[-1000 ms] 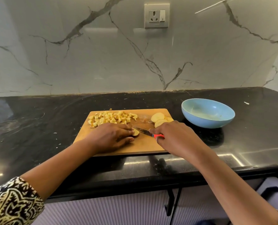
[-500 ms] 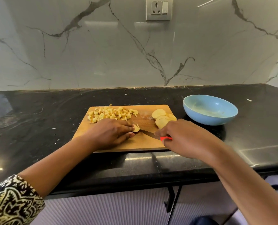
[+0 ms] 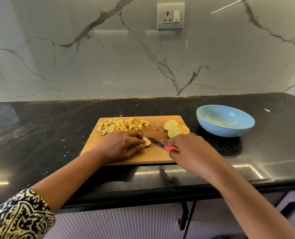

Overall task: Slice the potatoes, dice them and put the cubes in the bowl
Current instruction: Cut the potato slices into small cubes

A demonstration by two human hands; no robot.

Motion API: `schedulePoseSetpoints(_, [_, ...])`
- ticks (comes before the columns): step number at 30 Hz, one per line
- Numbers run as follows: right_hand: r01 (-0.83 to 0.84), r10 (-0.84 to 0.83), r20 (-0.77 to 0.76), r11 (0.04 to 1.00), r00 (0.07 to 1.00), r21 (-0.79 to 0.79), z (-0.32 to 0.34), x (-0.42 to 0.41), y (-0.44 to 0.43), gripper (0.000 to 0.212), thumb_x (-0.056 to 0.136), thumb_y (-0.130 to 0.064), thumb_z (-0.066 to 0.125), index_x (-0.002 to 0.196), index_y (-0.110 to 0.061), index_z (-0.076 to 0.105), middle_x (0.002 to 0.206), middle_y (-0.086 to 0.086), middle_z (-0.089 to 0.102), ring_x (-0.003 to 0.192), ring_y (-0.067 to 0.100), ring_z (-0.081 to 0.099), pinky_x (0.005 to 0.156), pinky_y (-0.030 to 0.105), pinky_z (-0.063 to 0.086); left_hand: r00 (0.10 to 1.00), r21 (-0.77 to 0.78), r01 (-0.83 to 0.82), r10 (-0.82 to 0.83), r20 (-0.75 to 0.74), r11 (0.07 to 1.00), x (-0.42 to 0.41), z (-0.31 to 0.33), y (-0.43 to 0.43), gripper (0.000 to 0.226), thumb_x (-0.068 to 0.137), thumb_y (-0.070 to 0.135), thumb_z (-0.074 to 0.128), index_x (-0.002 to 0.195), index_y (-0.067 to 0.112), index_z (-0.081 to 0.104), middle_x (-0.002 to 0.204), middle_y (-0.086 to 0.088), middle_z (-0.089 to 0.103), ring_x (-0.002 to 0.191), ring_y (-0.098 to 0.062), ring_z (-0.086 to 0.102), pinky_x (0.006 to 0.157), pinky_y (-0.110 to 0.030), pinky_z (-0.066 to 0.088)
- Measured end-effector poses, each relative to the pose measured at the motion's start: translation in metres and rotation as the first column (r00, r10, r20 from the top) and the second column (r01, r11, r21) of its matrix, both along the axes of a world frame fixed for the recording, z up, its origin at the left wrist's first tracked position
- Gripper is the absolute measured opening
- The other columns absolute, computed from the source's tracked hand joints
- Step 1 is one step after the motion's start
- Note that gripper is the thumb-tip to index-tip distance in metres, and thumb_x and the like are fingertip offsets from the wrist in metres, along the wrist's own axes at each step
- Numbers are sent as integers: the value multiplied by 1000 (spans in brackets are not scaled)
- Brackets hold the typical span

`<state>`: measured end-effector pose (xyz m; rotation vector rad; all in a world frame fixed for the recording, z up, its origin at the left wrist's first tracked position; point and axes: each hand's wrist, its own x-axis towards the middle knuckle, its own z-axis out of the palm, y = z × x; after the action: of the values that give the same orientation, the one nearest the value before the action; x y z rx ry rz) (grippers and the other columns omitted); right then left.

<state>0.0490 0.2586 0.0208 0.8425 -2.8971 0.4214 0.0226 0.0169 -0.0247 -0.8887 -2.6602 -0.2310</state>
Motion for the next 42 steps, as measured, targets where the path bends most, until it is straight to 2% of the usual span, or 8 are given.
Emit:
schedulePoseSetpoints(6, [-8,7,-10,999,1000,-51,-10,-1,-7,39,98,-23,48,135,-36,52,116,-9,67,53,1,41,46,14,27,999,12,29,-28,-29,1000,2,0,-1,51,95,53,33,113,21,69,115,4,68,100,-10,66,79,-27,57])
schedulePoseSetpoints(11, [8,-9,-8,1000,1000,-17,-11,-1,-11,40,98,-22,46,135,-33,52,114,-4,67,78,13,58,58,24,40,999,-6,40,-40,-34,999,2,-1,-1,59,96,58,24,118,23,67,122,4,65,102,-12,66,76,-33,59])
schedulePoseSetpoints(14, [18,-17,-22,998,1000,62,-9,-3,-23,32,97,-17,45,124,-24,60,96,-1,64,74,14,55,55,25,38,998,-7,54,-55,-37,998,3,0,0,60,97,57,24,116,21,68,119,5,66,96,-11,67,72,-31,59])
schedulePoseSetpoints(18, [-21,30,-72,992,997,123,-10,1,-35,19,98,-15,44,109,-15,59,71,-5,41,60,8,38,48,21,25,998,-10,54,-54,-38,998,4,-1,1,59,97,56,24,115,21,68,117,5,66,92,-11,67,71,-31,58])
schedulePoseSetpoints(25, [-29,46,-89,981,995,190,-5,26,-5,33,97,-12,44,124,-24,58,86,-2,56,77,16,55,49,23,32,999,34,7,-9,43,999,5,0,-1,73,91,67,17,116,22,68,118,7,65,95,-8,65,77,-30,56])
schedulePoseSetpoints(32, [12,-9,-101,999,995,31,1,29,-7,37,100,-20,41,132,-33,53,94,-2,62,79,15,56,53,23,37,1000,8,8,-8,18,1000,11,1,-1,71,92,65,15,116,23,67,122,8,64,106,-8,64,85,-19,50])
schedulePoseSetpoints(37, [13,-7,-164,999,986,39,-13,21,-28,35,99,-16,42,131,-25,54,93,-2,60,68,12,44,47,22,23,998,-29,25,-26,-48,999,10,-1,-2,64,96,59,19,115,22,69,120,7,66,109,-9,63,80,-31,58])
schedulePoseSetpoints(42, [17,0,-168,995,986,99,-11,19,-36,35,99,-18,44,133,-22,52,92,0,56,64,11,38,47,22,21,993,-57,57,-63,-98,997,11,0,-2,57,97,53,26,111,20,70,112,7,69,105,-10,65,72,-34,60])
